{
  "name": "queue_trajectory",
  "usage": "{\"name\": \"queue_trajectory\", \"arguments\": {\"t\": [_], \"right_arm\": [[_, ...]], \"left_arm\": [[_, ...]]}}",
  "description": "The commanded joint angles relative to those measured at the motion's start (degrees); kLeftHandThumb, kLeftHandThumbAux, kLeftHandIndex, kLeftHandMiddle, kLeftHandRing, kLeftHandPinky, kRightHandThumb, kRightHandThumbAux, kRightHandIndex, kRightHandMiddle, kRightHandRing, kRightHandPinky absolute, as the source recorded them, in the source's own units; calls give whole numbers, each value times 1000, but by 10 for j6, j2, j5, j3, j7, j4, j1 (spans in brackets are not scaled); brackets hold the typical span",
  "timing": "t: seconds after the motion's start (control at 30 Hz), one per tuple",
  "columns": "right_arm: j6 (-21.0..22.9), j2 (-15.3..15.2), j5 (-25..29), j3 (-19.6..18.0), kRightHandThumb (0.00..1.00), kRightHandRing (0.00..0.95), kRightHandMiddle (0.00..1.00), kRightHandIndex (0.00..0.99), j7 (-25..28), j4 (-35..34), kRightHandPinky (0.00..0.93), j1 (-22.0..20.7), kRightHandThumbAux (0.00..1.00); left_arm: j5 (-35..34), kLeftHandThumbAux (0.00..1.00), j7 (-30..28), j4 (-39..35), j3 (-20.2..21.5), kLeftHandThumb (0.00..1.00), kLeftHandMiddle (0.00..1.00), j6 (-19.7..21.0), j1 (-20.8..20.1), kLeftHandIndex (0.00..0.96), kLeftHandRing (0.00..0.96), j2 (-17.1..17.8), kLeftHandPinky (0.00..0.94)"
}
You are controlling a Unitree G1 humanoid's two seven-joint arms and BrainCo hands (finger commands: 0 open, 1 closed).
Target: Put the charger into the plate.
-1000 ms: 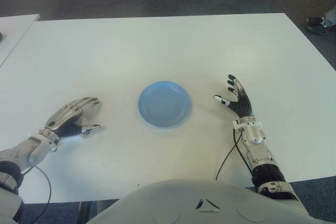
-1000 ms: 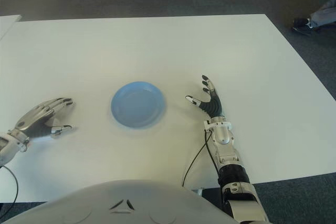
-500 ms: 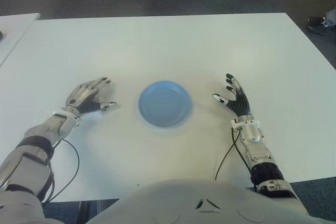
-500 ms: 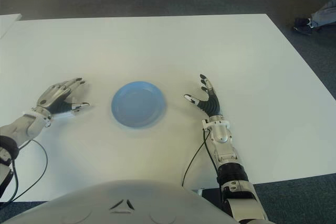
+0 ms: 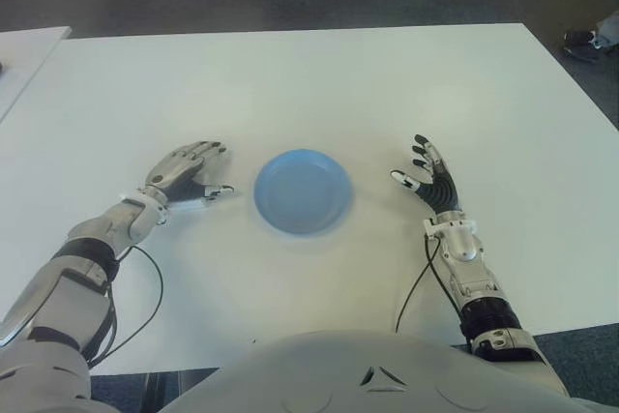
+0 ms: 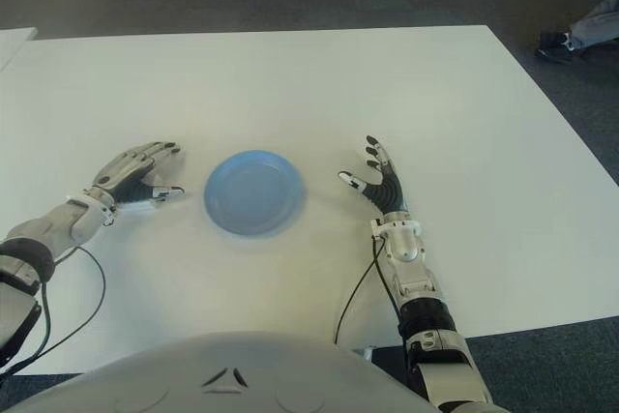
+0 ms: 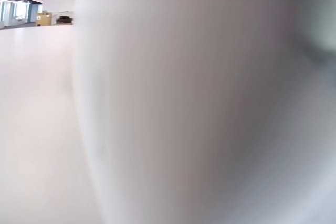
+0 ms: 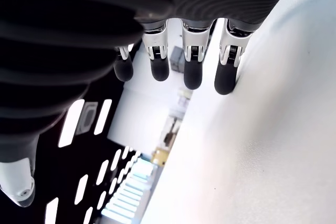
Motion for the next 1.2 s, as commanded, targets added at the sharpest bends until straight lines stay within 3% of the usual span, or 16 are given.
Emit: {"name": "queue_trajectory", "arguments": {"t": [0.03,0.47,1.2], "right_arm": [[23,11,-12,15,183,112,35,0,6,25,232,18,541],[26,16,-12,20,180,115,37,0,5,37,222,17,536],[35,32,-6,21,189,144,34,0,2,42,282,23,546]], "left_arm": [[3,157,-22,6,-6,404,0,4,-1,0,0,-9,9],[-34,162,-69,-29,20,396,0,1,9,0,0,-6,18],[-48,170,-128,-110,34,389,0,51,2,0,0,-38,14]]}}
